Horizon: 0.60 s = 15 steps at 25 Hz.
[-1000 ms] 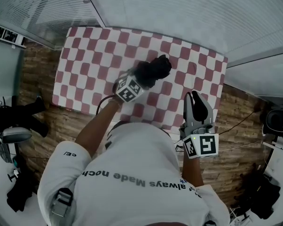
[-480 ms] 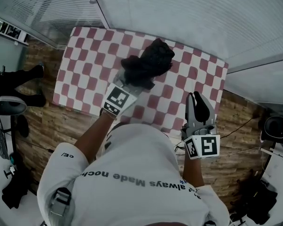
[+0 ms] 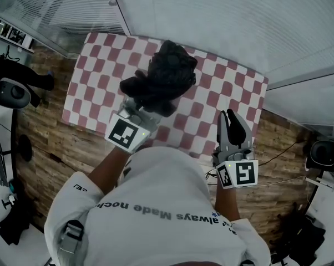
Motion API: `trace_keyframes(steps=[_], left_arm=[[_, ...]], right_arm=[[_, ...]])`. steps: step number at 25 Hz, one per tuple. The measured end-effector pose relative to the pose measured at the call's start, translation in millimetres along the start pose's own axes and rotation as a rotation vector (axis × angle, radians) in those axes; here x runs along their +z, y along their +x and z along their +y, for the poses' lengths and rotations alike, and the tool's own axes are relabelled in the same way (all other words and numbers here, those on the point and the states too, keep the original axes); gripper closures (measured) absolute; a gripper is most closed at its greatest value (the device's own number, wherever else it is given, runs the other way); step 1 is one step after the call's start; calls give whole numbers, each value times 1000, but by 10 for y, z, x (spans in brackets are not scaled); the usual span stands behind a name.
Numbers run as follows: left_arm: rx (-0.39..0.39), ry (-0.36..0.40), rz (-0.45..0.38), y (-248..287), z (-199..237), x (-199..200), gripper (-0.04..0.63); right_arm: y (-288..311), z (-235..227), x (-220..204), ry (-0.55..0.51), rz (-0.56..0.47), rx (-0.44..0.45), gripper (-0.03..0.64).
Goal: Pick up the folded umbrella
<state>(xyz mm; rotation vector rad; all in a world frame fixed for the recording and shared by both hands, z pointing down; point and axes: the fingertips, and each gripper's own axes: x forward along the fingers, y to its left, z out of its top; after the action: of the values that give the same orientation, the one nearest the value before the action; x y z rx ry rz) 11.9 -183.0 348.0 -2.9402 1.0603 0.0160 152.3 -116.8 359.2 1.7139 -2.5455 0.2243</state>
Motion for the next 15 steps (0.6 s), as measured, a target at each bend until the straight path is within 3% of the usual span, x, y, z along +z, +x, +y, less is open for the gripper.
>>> trace_keyframes(steps=[12,15], left_arm=[[-13,-13,-34,-155,-68,209,342],[-14,-14,-37,-167,-97,214,342]], right_arm=[[-40,67,49,-14,-11,7,551],[-67,88,63,-46,-15,3,581]])
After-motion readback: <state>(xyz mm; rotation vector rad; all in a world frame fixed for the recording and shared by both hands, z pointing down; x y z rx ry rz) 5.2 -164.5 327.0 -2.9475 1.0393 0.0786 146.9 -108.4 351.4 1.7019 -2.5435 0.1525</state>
